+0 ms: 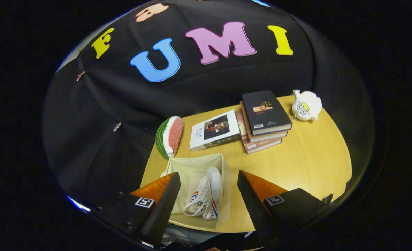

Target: Open the storage box then place both shoes into the box .Put the left shoe in first, then the right shoe, with the right side of both shoes facing outward in a uniform manner.

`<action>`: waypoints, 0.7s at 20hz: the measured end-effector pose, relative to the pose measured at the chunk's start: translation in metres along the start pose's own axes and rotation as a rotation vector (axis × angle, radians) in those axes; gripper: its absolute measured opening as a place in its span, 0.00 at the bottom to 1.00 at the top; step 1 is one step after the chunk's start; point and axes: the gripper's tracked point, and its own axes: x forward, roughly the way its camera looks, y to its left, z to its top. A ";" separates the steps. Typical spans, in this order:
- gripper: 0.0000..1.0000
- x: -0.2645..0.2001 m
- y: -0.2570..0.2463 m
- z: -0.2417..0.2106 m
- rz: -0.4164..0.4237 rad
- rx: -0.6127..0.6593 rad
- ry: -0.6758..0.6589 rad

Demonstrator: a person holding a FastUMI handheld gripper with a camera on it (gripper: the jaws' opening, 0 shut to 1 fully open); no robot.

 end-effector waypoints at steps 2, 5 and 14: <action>0.99 -0.012 -0.004 0.022 0.008 -0.041 -0.081; 0.99 -0.032 -0.018 0.055 0.016 -0.115 -0.214; 0.99 -0.130 -0.098 0.129 -0.105 -0.286 -0.665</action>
